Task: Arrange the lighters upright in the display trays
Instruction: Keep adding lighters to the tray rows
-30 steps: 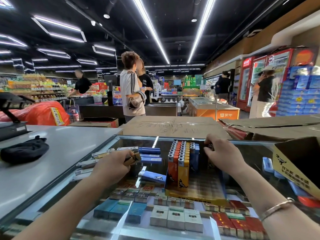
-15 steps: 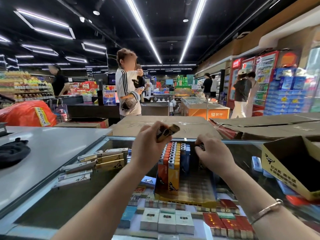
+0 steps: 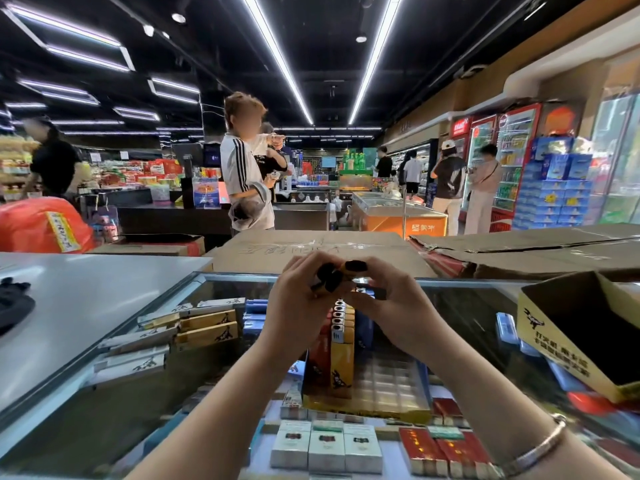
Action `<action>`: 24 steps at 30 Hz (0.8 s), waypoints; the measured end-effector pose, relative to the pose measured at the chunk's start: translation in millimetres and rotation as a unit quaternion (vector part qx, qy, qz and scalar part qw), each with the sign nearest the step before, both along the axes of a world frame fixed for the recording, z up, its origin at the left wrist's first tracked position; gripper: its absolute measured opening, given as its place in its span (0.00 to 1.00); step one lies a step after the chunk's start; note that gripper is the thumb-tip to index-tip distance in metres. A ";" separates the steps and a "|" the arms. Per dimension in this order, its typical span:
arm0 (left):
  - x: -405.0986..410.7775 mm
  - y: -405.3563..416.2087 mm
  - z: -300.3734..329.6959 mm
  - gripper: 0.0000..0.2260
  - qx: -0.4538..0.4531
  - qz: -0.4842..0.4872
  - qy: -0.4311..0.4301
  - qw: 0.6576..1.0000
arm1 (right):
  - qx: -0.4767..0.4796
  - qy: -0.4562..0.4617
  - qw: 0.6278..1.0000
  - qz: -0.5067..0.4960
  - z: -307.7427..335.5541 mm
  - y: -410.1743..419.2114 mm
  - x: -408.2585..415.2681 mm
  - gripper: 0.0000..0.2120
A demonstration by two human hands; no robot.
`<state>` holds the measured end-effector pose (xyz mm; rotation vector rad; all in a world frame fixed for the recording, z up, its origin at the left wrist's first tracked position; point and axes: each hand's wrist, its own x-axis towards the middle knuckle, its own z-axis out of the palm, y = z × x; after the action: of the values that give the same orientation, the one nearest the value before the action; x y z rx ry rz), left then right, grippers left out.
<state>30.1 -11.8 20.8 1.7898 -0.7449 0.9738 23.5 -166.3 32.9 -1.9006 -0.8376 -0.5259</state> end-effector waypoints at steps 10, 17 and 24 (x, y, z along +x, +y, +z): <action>-8.4 -9.7 0.9 0.11 -0.015 -0.026 -0.004 1.000 | 0.036 0.004 0.999 0.015 -4.0 2.0 0.5 0.09; -2.9 5.3 -3.8 0.16 -0.008 0.064 0.002 0.998 | 0.091 -0.009 0.993 -0.076 6.2 -12.4 4.6 0.11; -3.9 6.4 -4.9 0.14 0.028 0.116 -0.006 0.993 | 0.190 -0.002 0.974 -0.125 7.8 -21.2 6.7 0.09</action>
<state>26.2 -5.3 15.9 1.9528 -0.5850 1.1264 30.1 -187.5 40.7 -1.6533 -0.4594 -0.7851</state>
